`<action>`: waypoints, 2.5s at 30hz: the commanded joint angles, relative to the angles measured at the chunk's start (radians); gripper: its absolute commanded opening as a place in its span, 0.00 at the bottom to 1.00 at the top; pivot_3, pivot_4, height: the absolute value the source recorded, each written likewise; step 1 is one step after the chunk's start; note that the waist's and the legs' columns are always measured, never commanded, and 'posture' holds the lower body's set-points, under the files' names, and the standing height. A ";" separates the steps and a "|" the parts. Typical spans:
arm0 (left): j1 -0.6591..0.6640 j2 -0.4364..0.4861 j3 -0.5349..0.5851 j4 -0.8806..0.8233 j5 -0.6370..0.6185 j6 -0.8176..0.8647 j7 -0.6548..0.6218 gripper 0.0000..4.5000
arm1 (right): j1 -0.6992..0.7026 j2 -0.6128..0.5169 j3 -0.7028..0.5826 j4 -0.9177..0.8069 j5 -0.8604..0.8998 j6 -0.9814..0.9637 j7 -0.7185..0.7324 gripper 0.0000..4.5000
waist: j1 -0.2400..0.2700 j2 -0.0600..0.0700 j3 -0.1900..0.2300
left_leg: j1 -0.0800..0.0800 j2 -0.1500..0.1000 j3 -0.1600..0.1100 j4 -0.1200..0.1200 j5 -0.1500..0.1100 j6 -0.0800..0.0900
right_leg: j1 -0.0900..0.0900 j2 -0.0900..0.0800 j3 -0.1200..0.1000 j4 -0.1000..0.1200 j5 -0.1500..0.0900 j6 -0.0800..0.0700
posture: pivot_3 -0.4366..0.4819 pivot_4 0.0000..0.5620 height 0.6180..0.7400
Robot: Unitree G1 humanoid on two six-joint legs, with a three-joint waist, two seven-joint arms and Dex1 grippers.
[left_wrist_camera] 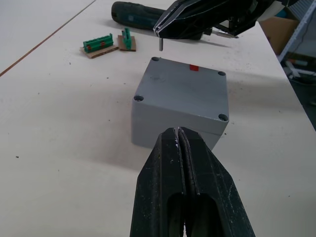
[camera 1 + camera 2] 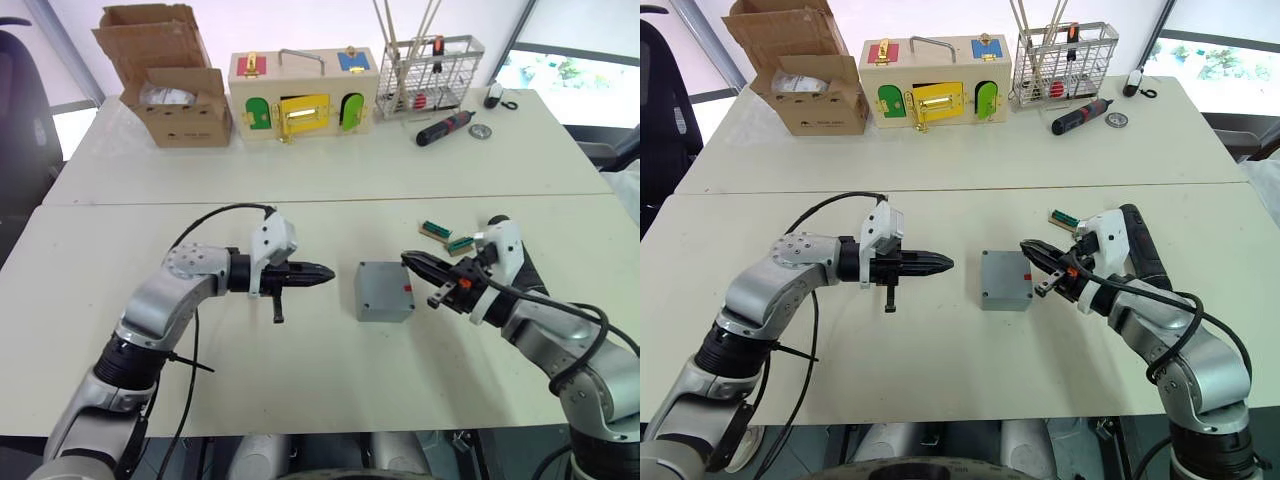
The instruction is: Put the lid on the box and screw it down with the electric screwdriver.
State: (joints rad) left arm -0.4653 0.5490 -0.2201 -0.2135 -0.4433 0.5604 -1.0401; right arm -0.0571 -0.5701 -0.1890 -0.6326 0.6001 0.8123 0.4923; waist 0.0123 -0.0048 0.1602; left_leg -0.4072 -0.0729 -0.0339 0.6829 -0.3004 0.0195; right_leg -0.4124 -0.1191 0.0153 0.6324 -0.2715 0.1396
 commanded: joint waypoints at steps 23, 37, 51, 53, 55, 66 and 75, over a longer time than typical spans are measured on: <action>-0.009 -0.023 0.011 -0.009 0.014 -0.017 0.017 0.00 | -0.002 -0.008 0.056 0.075 -0.095 -0.086 0.005 0.01 | -0.001 0.000 0.000 | 0.000 0.000 0.000 0.000 0.000 0.000 | 0.000 0.000 0.000 0.000 0.000 0.000 | 0.48 0.27 0.98; -0.015 -0.024 0.014 -0.001 0.020 -0.023 0.016 0.00 | 0.000 -0.009 0.044 0.065 -0.101 -0.084 0.016 0.32 | 0.000 0.000 0.000 | 0.000 0.000 0.000 0.000 0.000 0.000 | 0.000 0.000 0.000 0.000 0.000 0.000 | 0.48 0.27 0.98; -0.125 -0.138 0.034 0.079 -0.018 -0.042 0.018 0.00 | -0.173 -0.246 -0.310 0.063 0.181 0.223 0.030 0.99 | 0.003 0.000 0.000 | 0.000 0.000 0.000 0.001 0.000 0.000 | 0.001 0.000 0.000 0.000 0.000 0.000 | 0.48 0.27 0.98; -0.153 -0.160 0.002 0.092 -0.005 -0.079 -0.012 0.00 | -0.215 -0.415 -0.331 0.174 0.165 0.315 0.076 0.99 | 0.003 0.000 0.000 | 0.000 0.000 0.000 0.001 0.000 0.000 | 0.001 0.000 -0.001 -0.001 0.000 0.000 | 0.48 0.27 0.98; -0.167 -0.184 -0.020 0.093 0.002 -0.101 -0.024 0.00 | -0.244 -0.544 -0.314 0.277 0.163 0.401 0.116 0.99 | 0.001 0.000 0.000 | 0.000 0.000 0.000 0.000 -0.001 0.002 | 0.002 -0.001 -0.001 -0.001 0.000 0.000 | 0.48 0.27 0.98; -0.089 -0.234 -0.167 -0.054 0.034 -0.118 -0.031 0.00 | -0.416 -0.834 0.099 0.668 0.143 0.598 0.406 0.99 | -0.003 0.003 0.000 | 0.000 0.001 0.004 0.000 -0.002 0.003 | 0.001 -0.002 0.001 -0.002 0.000 0.000 | 0.48 0.27 0.98; -0.053 -0.246 -0.203 -0.112 0.042 -0.099 0.014 0.00 | -0.631 -0.740 0.417 0.893 -0.058 0.519 0.523 0.99 | 0.000 0.004 0.000 | -0.001 0.000 0.004 0.001 -0.002 0.003 | -0.001 -0.002 0.001 -0.003 0.000 0.000 | 0.48 0.27 0.98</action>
State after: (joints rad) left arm -0.5235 0.3092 -0.4175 -0.2831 -0.4018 0.4651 -1.0376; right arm -0.6604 -1.3153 0.1883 0.2302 0.5914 1.3599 0.9905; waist 0.0125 -0.0010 0.1603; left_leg -0.4084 -0.0729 -0.0298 0.6835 -0.3020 0.0222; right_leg -0.4132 -0.1210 0.0162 0.6298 -0.2715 0.1395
